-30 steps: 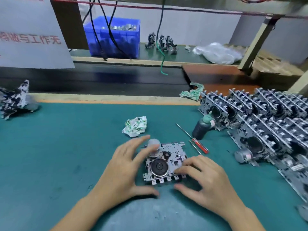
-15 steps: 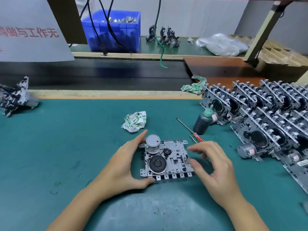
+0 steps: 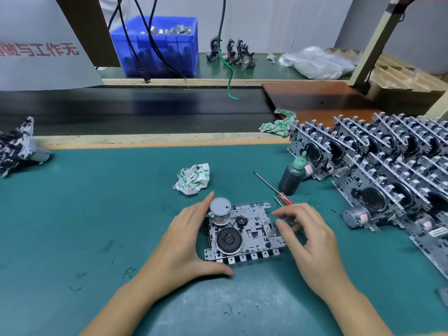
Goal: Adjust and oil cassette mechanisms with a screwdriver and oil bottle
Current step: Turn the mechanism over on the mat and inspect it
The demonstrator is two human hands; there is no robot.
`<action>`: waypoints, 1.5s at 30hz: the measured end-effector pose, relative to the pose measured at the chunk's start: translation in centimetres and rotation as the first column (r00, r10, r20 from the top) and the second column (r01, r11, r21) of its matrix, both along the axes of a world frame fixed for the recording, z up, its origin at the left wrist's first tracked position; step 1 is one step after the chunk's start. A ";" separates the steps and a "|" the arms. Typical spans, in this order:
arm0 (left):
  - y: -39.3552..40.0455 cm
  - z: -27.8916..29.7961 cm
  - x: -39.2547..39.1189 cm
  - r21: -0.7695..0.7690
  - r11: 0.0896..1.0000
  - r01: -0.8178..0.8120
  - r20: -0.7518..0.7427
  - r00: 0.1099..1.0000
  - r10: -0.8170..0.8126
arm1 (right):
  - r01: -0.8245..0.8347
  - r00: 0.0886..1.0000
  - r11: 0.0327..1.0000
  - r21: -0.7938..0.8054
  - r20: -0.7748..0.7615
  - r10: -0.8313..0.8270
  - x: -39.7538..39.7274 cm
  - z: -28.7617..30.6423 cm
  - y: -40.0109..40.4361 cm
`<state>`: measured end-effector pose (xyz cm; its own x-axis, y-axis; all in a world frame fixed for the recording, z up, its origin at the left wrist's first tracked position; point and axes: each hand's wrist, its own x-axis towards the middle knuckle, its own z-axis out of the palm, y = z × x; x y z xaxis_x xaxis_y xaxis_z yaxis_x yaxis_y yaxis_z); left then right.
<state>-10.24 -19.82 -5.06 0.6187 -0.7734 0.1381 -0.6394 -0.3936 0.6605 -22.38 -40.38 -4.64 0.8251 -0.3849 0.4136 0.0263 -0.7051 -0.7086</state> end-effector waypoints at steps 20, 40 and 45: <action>-0.1 -0.1 0.0 -0.075 0.995 0.070 0.025 0.997 -0.068 | -0.552 0.730 0.707 -0.442 -0.666 0.154 4.1 3.8 -0.7; -3.0 0.4 0.5 -0.474 0.831 -0.291 -0.861 -0.043 -0.507 | -0.374 0.539 0.121 0.919 0.110 0.835 3.6 3.1 3.3; -3.7 1.8 0.3 -0.652 0.701 -0.289 -0.680 -0.186 -0.709 | -0.457 0.625 0.341 0.822 0.024 0.780 3.7 3.0 3.2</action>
<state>-9.90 -23.48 -3.25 0.2378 -0.9706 0.0367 0.8529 0.2267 0.4702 -18.72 -37.13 -1.60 0.9533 0.2960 -0.0609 -0.1098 0.1518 -0.9823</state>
